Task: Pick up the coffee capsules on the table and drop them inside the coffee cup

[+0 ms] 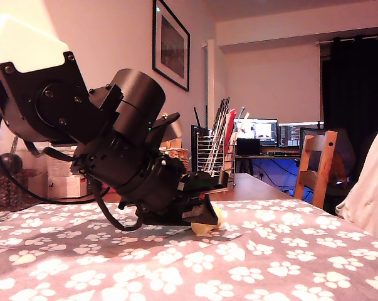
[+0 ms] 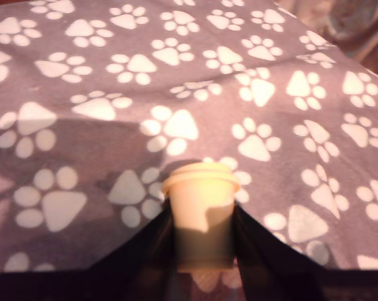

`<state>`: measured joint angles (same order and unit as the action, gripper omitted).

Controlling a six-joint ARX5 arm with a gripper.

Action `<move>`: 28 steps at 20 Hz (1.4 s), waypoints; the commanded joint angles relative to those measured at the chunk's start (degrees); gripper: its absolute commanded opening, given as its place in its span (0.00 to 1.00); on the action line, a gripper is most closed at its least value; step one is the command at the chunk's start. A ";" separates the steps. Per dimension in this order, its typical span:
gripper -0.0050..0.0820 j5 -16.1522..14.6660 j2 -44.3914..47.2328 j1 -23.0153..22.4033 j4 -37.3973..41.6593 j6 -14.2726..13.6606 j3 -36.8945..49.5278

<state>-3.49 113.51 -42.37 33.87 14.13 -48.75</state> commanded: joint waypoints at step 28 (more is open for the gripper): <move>0.18 0.37 -20.83 1.73 -14.53 -9.68 6.08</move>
<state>-3.25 93.54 -41.10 19.14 4.93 -44.21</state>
